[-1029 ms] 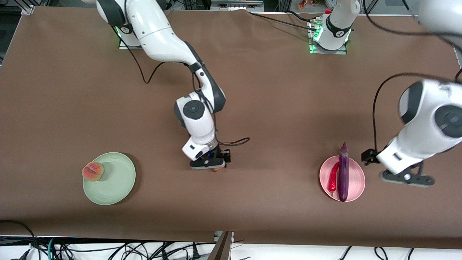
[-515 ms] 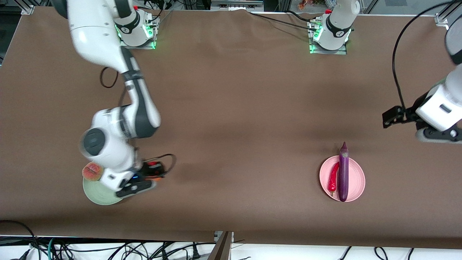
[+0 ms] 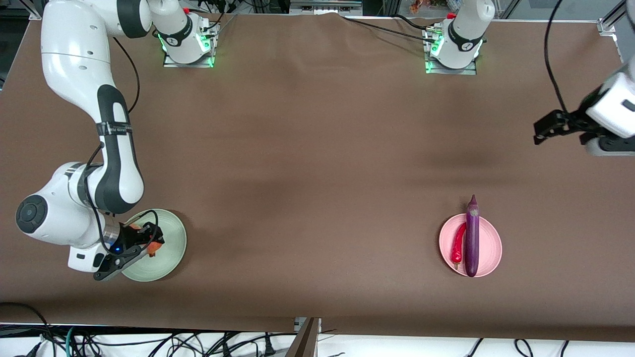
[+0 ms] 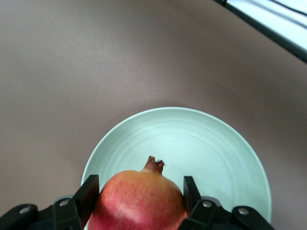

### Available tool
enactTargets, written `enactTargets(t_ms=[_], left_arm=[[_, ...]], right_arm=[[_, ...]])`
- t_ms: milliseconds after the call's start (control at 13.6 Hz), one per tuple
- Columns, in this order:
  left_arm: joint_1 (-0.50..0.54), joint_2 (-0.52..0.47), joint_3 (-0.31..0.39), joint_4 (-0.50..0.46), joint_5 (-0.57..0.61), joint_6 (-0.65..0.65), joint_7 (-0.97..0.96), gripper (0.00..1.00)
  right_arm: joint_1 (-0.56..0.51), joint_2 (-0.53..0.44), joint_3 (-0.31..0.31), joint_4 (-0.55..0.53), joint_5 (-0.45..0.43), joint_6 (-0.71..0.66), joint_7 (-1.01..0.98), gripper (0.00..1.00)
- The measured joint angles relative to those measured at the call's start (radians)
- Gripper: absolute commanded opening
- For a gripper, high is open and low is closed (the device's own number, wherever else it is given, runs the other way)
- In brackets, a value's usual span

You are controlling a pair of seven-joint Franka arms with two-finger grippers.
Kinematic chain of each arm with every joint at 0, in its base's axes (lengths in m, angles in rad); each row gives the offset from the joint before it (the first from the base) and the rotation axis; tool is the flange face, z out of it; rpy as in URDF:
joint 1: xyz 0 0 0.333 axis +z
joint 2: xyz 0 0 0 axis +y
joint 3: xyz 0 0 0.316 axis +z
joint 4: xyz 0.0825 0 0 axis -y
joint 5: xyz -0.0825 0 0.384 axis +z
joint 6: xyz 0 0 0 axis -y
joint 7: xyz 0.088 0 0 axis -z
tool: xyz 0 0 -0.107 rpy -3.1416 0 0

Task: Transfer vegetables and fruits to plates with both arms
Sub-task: 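Carry the pomegranate onto the green plate while the left arm withdraws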

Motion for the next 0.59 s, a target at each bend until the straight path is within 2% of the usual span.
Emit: enactTargets(t_ms=[147, 221, 294, 588], left_arm=[[-0.009, -0.034, 0.011, -0.060, 0.000, 0.018, 0.000, 1.00], [-0.005, -0.043, 0.009, -0.071, -0.001, 0.022, 0.000, 1.00], [0.003, -0.048, 0.003, -0.077, -0.001, 0.024, 0.000, 1.00], [0.024, -0.051, -0.018, -0.081, -0.001, 0.018, 0.000, 1.00]], right_arm=[[0.005, 0.024, 0.010, -0.024, 0.010, 0.079, -0.027, 0.29], [0.007, 0.036, 0.015, -0.035, 0.016, 0.117, -0.035, 0.46], [0.010, 0.046, 0.020, -0.042, 0.018, 0.144, -0.037, 0.99], [0.013, 0.038, 0.025, -0.037, 0.026, 0.157, -0.037, 1.00]])
